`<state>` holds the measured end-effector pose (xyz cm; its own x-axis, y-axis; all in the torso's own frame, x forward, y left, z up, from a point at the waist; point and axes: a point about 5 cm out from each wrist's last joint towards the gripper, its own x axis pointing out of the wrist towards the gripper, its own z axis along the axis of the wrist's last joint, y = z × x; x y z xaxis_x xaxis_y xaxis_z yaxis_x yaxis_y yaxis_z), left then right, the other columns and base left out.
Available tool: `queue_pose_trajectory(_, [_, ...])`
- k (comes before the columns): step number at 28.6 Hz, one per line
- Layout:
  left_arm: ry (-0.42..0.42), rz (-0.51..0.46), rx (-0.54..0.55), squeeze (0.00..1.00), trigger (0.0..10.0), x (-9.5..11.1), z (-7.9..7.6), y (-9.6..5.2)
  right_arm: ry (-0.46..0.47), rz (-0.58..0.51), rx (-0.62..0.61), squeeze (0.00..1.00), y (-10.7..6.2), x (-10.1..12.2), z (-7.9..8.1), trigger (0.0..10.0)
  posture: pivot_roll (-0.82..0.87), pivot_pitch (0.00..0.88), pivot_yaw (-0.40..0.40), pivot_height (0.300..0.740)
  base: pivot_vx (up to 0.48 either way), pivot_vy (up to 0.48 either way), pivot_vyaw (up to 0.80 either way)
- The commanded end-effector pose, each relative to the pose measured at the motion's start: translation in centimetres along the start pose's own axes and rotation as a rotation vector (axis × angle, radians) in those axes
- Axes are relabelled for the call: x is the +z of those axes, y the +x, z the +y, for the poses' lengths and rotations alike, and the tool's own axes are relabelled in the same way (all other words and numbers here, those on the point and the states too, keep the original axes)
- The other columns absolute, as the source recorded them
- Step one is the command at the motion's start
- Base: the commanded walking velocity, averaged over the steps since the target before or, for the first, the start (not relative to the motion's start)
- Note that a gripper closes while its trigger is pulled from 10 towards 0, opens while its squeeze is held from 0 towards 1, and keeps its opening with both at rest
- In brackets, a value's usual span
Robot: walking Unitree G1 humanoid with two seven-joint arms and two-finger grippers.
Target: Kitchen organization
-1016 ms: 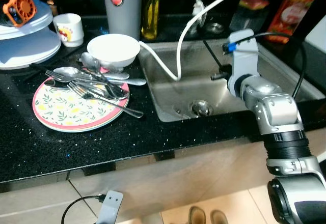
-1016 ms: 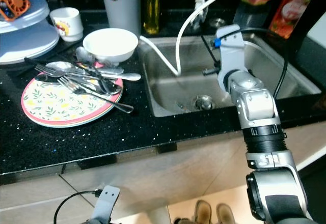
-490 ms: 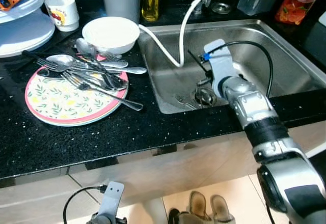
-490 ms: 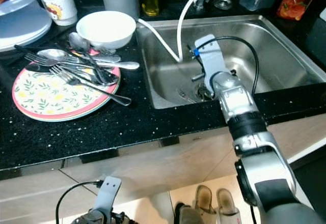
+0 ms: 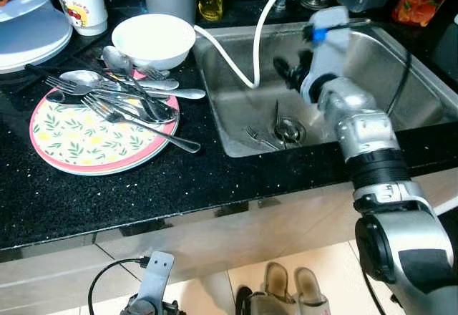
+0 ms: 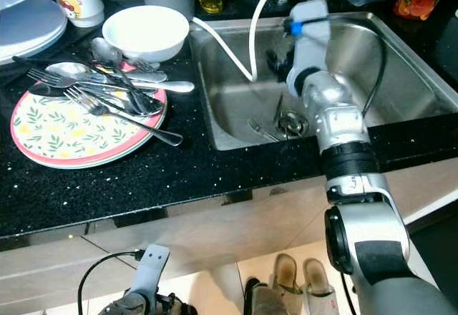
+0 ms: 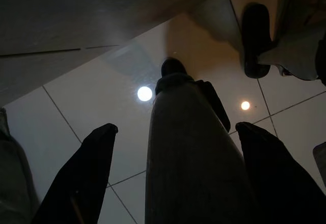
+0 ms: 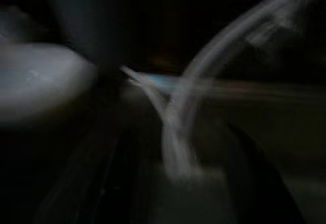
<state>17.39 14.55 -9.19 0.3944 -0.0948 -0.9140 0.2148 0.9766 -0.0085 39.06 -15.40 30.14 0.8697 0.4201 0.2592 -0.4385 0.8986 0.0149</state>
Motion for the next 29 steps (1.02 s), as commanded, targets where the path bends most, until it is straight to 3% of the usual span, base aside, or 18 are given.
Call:
queue_pose_trajectory(1, [-0.068,0.293,-0.039,0.0,10.0,-7.7,-1.2,-0.7,0.137,-0.113,0.3,0.0,-1.2,1.6,2.9,10.0,0.05,0.186,-0.06,0.74,0.0,0.0,0.0])
queue_pose_trajectory(2, [-0.065,0.285,-0.039,0.0,10.0,-7.4,-1.2,-0.6,0.145,-0.132,0.478,0.0,-2.2,1.8,5.1,10.0,0.05,0.179,-0.06,0.74,0.0,0.0,0.0])
queue_pose_trajectory(3, [-0.065,0.285,-0.039,0.0,10.0,-7.4,-1.2,-0.6,0.145,-0.132,0.478,0.0,-2.2,1.8,5.1,10.0,0.05,0.179,-0.06,0.74,0.0,0.0,0.0])
queue_pose_trajectory(5, [-0.06,0.272,-0.039,0.0,10.0,-6.9,-1.2,-0.5,0.155,-0.122,0.677,0.0,-3.5,1.5,7.8,10.0,0.05,0.165,-0.059,0.74,0.0,0.0,0.0])
queue_pose_trajectory(7, [-0.058,0.268,-0.038,0.0,10.0,-6.8,-1.1,-0.5,0.161,-0.119,0.714,0.0,-3.7,1.4,8.3,10.0,0.05,0.165,-0.059,0.74,0.0,0.0,0.0])
queue_pose_trajectory(11, [-0.05,0.248,-0.035,0.0,10.0,-6.1,-1.0,-0.4,0.067,0.011,0.819,0.0,-3.6,-0.8,11.7,10.0,0.05,0.137,-0.052,0.74,0.0,0.0,0.0])
queue_pose_trajectory(12, [-0.05,0.248,-0.035,0.0,10.0,-6.1,-1.0,-0.4,0.067,0.011,0.819,0.0,-3.6,-0.8,11.7,10.0,0.05,0.137,-0.052,0.74,0.0,0.0,0.0])
queue_pose_trajectory(14, [-0.048,0.24,-0.034,0.0,10.0,-5.8,-1.0,-0.4,-0.029,0.097,0.84,0.0,-3.4,-2.4,13.4,10.0,0.06,0.128,-0.053,0.74,0.0,0.0,0.0])
queue_pose_trajectory(15, [-0.048,0.24,-0.034,0.0,10.0,-5.8,-1.0,-0.4,-0.029,0.097,0.84,0.0,-3.4,-2.4,13.4,10.0,0.06,0.128,-0.053,0.74,0.0,0.0,0.0])
queue_pose_trajectory(18, [-0.046,0.234,-0.033,0.0,10.0,-5.5,-0.9,-0.3,-0.148,0.235,0.843,0.0,-3.6,-4.4,14.3,10.0,0.06,0.121,-0.054,0.74,0.0,0.0,0.0])
queue_pose_trajectory(29, [-0.039,0.234,-0.033,0.0,10.0,-5.2,-0.8,-0.3,-0.191,0.314,0.844,0.0,-4.2,-4.5,13.8,10.0,0.06,0.108,-0.049,0.74,0.0,0.0,0.0])
